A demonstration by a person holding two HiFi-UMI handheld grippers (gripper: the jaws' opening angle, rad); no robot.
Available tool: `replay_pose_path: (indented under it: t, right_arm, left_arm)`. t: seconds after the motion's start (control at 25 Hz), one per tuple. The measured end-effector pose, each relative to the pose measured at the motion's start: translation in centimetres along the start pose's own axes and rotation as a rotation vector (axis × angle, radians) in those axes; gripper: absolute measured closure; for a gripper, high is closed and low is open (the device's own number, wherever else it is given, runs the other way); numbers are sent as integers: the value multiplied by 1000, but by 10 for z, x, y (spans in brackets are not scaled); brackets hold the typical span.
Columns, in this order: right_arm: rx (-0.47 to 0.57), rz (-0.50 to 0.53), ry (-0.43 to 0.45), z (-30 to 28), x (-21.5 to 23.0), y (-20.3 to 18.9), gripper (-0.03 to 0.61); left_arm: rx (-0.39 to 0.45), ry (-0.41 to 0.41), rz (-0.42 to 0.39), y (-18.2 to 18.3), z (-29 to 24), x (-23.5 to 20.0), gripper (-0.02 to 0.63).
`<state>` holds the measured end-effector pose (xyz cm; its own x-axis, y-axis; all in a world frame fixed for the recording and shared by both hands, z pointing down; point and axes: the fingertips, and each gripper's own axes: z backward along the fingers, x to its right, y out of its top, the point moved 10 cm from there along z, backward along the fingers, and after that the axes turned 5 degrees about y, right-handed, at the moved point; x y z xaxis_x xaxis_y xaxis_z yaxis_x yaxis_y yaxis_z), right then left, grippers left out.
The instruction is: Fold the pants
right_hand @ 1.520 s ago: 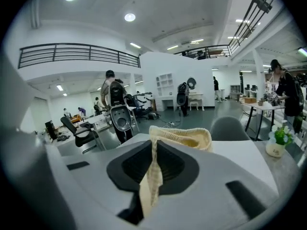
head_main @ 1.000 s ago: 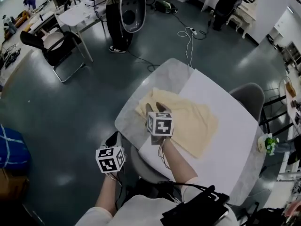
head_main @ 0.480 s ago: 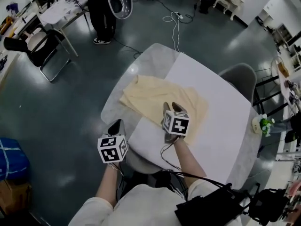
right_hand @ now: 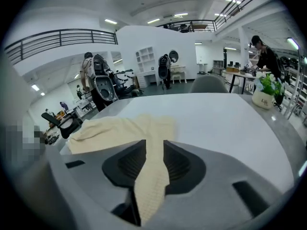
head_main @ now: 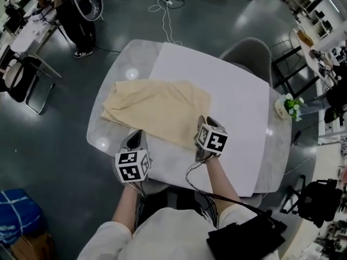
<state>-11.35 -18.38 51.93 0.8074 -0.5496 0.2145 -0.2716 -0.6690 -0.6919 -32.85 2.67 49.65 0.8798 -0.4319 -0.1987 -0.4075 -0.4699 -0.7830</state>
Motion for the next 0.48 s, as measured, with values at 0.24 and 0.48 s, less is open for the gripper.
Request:
replay_pose_path:
  t: [0.24, 0.48]
  right_arm:
    - [-43, -50, 7, -30, 34, -23, 472]
    - [-86, -50, 38, -59, 40, -30, 474]
  left_arm:
    - [-57, 1, -26, -33, -25, 24, 604]
    - [-81, 43, -10, -48, -37, 26, 604]
